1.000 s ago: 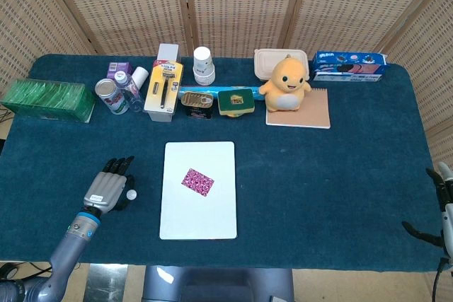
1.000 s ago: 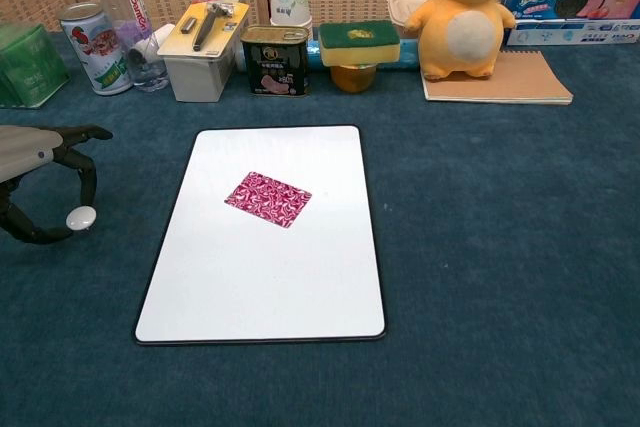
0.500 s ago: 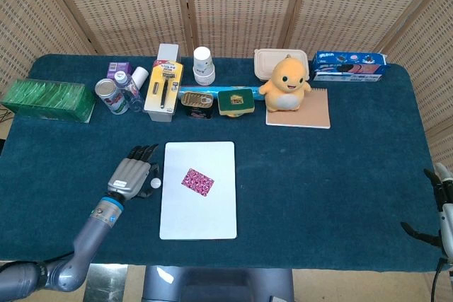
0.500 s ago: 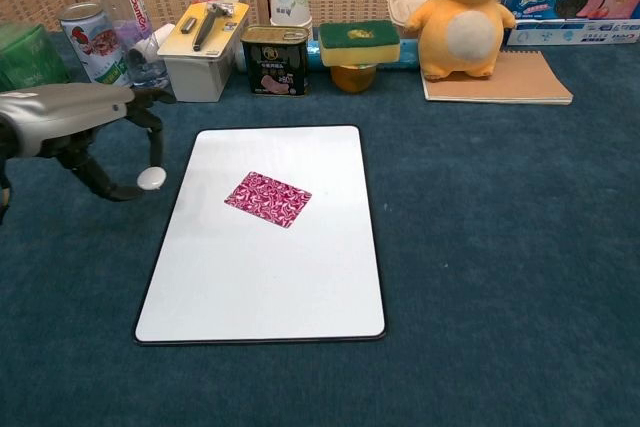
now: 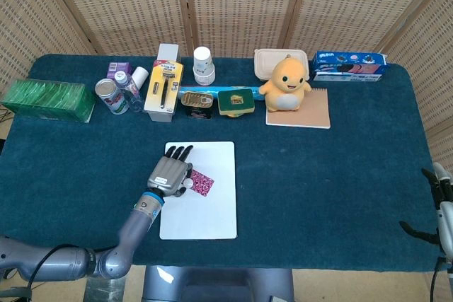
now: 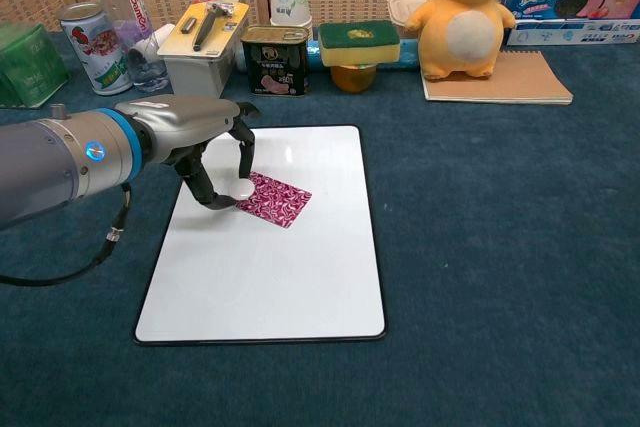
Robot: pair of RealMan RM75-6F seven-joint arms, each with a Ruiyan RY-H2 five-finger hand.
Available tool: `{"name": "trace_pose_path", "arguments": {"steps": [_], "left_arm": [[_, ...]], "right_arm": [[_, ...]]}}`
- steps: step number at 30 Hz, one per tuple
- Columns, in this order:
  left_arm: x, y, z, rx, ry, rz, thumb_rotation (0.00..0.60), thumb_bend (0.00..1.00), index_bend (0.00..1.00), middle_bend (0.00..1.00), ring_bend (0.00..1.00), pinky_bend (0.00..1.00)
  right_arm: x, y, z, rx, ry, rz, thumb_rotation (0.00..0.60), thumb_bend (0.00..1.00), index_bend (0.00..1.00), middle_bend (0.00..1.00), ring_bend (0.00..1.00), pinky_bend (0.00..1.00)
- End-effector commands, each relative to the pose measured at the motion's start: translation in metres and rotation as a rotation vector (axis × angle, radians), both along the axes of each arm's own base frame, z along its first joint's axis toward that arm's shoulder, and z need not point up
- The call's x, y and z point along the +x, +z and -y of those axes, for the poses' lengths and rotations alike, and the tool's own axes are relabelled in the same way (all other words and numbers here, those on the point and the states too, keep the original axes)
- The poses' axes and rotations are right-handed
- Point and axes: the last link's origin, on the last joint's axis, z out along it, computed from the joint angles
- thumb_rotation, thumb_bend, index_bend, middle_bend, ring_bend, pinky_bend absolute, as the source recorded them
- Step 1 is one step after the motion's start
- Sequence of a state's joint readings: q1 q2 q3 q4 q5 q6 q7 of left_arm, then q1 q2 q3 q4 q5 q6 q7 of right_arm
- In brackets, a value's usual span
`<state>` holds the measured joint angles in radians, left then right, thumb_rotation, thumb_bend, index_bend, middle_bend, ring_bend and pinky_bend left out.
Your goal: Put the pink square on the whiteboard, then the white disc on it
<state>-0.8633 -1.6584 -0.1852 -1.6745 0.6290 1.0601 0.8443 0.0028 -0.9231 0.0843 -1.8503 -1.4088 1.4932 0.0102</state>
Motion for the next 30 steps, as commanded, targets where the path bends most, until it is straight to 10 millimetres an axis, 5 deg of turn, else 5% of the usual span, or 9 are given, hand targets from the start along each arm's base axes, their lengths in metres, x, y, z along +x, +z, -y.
{"name": "trace_pose_path", "arguments": {"steps": [1, 12, 17, 30], "left_arm": [[0.007, -0.005, -0.003, 0.002, 0.002, 0.003, 0.600, 0.25, 0.50, 0.00, 0.00, 0.03], [0.011, -0.018, -0.005, -0.019, 0.013, -0.055, 0.600, 0.22, 0.46, 0.00, 0.00, 0.03], [0.012, -0.015, -0.003, -0.022, 0.013, -0.050, 0.600, 0.12, 0.01, 0.00, 0.00, 0.03], [0.013, 0.033, 0.017, 0.071, -0.141, 0.059, 0.600, 0.09, 0.00, 0.00, 0.00, 0.03]], "right_arm": [[0.000, 0.000, 0.000, 0.002, 0.000, 0.001, 0.600, 0.02, 0.07, 0.00, 0.00, 0.00], [-0.003, 0.005, 0.002, -0.007, -0.009, 0.014, 0.600, 0.02, 0.07, 0.00, 0.00, 0.00], [-0.003, 0.006, 0.001, -0.009, -0.009, 0.016, 0.600, 0.02, 0.07, 0.00, 0.00, 0.00], [-0.003, 0.007, 0.001, -0.006, -0.009, 0.027, 0.600, 0.02, 0.07, 0.00, 0.00, 0.00]]}}
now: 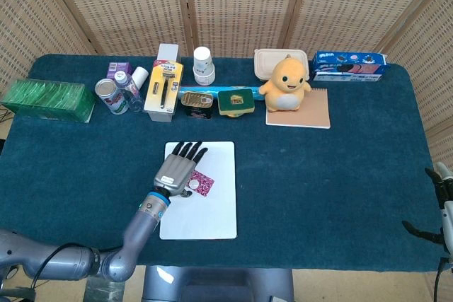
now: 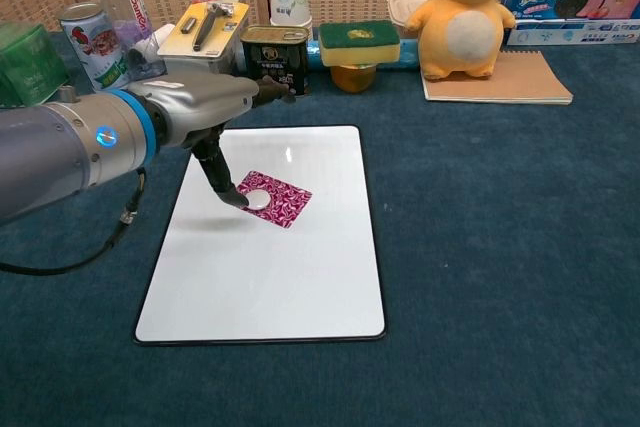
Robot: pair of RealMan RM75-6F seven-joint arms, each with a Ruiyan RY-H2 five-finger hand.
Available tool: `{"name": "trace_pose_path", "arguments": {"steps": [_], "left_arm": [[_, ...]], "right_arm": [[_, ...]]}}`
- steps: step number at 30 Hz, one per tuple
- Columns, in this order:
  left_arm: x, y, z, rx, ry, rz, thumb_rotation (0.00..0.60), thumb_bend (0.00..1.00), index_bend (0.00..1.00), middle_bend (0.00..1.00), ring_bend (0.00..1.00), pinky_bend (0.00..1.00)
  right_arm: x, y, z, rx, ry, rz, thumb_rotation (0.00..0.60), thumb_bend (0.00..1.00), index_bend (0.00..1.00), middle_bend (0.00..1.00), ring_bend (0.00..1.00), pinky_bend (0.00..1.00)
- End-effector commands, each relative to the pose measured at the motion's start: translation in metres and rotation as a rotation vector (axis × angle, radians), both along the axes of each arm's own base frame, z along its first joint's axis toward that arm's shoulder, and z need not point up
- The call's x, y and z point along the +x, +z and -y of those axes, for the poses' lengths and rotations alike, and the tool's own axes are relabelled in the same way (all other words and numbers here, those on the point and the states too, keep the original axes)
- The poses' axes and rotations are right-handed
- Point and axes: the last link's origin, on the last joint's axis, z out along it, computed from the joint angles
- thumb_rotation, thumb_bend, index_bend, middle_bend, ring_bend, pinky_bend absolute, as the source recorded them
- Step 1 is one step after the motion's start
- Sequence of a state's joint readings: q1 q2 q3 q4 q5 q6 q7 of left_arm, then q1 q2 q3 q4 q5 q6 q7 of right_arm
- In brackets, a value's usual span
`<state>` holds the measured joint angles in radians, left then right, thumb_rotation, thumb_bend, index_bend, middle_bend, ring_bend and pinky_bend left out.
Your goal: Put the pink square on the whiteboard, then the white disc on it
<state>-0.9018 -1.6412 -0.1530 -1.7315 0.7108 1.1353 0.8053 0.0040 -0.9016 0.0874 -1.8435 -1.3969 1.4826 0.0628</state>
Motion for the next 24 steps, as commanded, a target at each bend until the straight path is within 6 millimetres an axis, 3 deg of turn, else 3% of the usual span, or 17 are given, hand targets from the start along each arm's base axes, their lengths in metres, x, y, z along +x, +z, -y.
{"name": "trace_pose_path", "arguments": {"steps": [1, 6, 10, 11, 12, 19, 24], "left_arm": [[-0.012, 0.032, 0.018, 0.046, -0.069, 0.021, 0.600, 0.09, 0.00, 0.00, 0.00, 0.03], [-0.041, 0.075, 0.042, 0.116, -0.106, 0.034, 0.600, 0.09, 0.00, 0.00, 0.00, 0.03], [-0.081, 0.115, 0.059, 0.202, -0.073, 0.031, 0.600, 0.09, 0.00, 0.00, 0.00, 0.03], [-0.092, 0.125, 0.064, 0.228, -0.062, 0.022, 0.600, 0.09, 0.00, 0.00, 0.00, 0.03], [-0.123, 0.147, 0.075, 0.321, -0.001, -0.047, 0.600, 0.09, 0.00, 0.00, 0.00, 0.03], [-0.176, 0.183, 0.124, 0.459, 0.097, 0.037, 0.600, 0.09, 0.00, 0.00, 0.00, 0.03], [-0.197, 0.185, 0.148, 0.462, 0.130, 0.071, 0.600, 0.09, 0.00, 0.00, 0.00, 0.03]], "right_arm": [[0.000, 0.000, 0.000, -0.002, 0.002, 0.000, 0.600, 0.02, 0.07, 0.00, 0.00, 0.00], [0.002, 0.000, -0.002, -0.001, 0.010, -0.003, 0.600, 0.02, 0.07, 0.00, 0.00, 0.00], [0.004, 0.000, -0.004, -0.006, 0.018, -0.005, 0.600, 0.02, 0.07, 0.00, 0.00, 0.00], [0.005, 0.000, -0.004, -0.007, 0.020, -0.006, 0.600, 0.02, 0.07, 0.00, 0.00, 0.00], [0.006, -0.001, -0.003, -0.010, 0.022, -0.009, 0.600, 0.02, 0.07, 0.00, 0.00, 0.00], [0.007, 0.001, -0.001, -0.066, 0.037, -0.081, 0.600, 0.02, 0.07, 0.00, 0.00, 0.00], [0.007, 0.001, -0.005, -0.082, 0.035, -0.121, 0.600, 0.02, 0.07, 0.00, 0.00, 0.00]]}}
